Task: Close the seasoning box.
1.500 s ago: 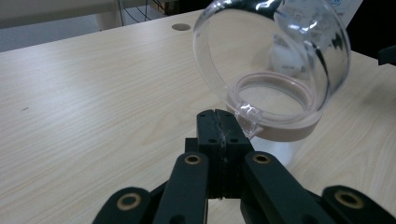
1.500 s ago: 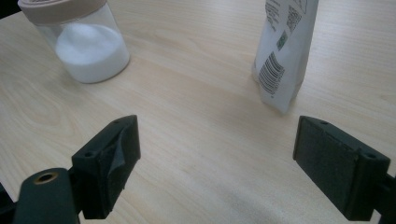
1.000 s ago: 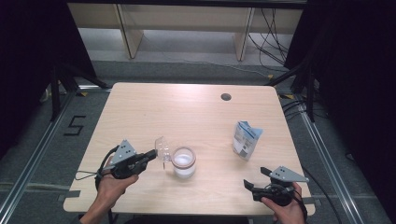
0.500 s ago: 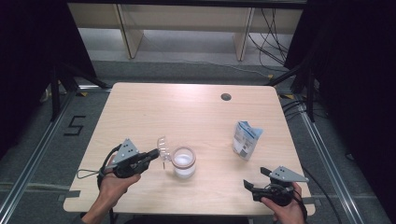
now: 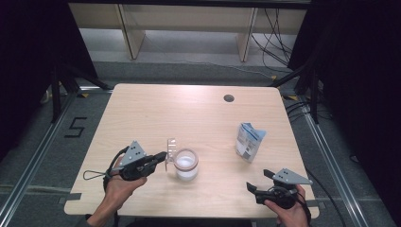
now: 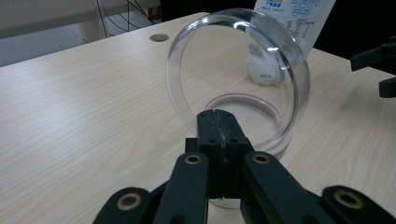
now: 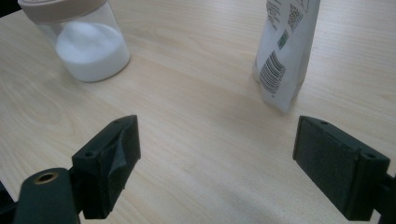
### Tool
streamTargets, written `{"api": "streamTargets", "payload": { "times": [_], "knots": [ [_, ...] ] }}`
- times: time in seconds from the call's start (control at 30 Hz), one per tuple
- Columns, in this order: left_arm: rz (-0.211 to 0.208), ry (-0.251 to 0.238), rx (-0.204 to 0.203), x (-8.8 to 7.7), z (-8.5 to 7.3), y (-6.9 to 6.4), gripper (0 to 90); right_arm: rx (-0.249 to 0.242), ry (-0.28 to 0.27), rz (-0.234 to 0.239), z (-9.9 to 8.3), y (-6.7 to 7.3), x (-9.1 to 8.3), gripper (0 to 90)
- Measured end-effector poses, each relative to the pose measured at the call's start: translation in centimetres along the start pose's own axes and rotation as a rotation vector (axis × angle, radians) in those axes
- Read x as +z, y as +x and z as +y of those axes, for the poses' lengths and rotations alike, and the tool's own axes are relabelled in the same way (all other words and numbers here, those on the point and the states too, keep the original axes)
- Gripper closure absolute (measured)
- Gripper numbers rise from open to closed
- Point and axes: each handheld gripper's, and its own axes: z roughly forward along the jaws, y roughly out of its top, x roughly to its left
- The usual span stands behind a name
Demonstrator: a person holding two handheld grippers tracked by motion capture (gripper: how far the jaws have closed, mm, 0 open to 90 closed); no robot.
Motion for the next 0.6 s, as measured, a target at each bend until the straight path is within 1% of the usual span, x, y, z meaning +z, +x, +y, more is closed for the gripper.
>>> {"api": "streamTargets", "payload": {
  "times": [0.07, 0.1, 0.23, 0.27, 0.43, 0.6],
  "knots": [
    [-0.008, -0.006, -0.001, 0.19, -0.01, -0.08, 89.4, 0.000, 0.000, 0.000, 0.00, 0.00, 0.00, 16.0],
    [-0.005, 0.003, 0.002, 0.21, 0.01, -0.17, 89.4, 0.000, 0.000, 0.000, 0.01, 0.00, 0.00, 16.0],
    [-0.010, 0.007, 0.003, 0.45, 0.00, -0.43, 89.4, 0.001, 0.000, 0.000, 0.01, 0.01, -0.01, 16.0],
    [-0.013, 0.009, 0.010, 0.49, -0.01, -0.43, 89.3, -0.028, -0.008, 0.001, 0.04, -0.25, 0.05, 16.0],
    [-0.022, 0.005, 0.004, 0.64, -0.13, -0.54, 89.3, -0.028, -0.008, 0.001, 0.04, -0.25, 0.05, 16.0],
    [-0.019, 0.013, 0.005, 0.48, -0.11, -0.45, 88.9, -0.024, -0.010, 0.003, 0.04, -0.22, 0.08, 16.0]
  ]
}}
